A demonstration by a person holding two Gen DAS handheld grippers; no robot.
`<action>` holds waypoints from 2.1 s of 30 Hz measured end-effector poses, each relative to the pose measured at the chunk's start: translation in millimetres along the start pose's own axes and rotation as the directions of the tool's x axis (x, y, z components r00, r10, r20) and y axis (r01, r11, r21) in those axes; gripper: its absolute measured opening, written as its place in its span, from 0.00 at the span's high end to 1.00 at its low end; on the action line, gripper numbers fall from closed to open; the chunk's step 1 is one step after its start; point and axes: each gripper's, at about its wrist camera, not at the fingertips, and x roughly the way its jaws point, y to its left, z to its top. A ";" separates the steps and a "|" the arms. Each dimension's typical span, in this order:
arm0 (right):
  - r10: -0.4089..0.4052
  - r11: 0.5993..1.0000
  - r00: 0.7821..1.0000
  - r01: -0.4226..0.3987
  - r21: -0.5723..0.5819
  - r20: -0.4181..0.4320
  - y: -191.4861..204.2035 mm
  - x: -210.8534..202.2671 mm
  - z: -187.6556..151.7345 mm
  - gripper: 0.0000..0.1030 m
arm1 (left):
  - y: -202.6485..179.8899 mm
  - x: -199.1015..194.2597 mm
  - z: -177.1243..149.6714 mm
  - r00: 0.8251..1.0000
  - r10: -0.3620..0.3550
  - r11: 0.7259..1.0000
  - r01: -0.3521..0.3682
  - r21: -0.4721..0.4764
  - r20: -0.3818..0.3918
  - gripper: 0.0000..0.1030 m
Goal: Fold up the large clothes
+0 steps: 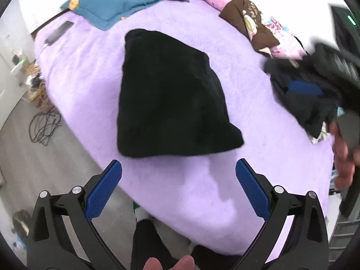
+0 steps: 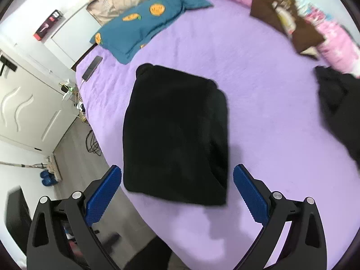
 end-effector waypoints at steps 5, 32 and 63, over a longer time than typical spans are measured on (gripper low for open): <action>0.045 0.999 0.999 -0.045 -0.002 0.025 4.0 -61.8 -34.6 0.05 | -9.4 -66.5 -13.5 0.999 0.019 1.000 -0.019 -0.015 0.031 0.06; 0.048 0.987 0.992 -0.029 -0.161 0.119 7.5 -186.2 -124.1 0.05 | -57.3 -188.5 -30.1 0.976 0.183 0.982 -0.176 -0.068 0.117 0.06; 0.079 0.990 0.994 -0.069 -0.127 0.071 13.7 -173.9 -123.0 0.05 | -55.0 -186.4 -30.9 0.979 0.179 0.983 -0.174 -0.053 0.098 0.06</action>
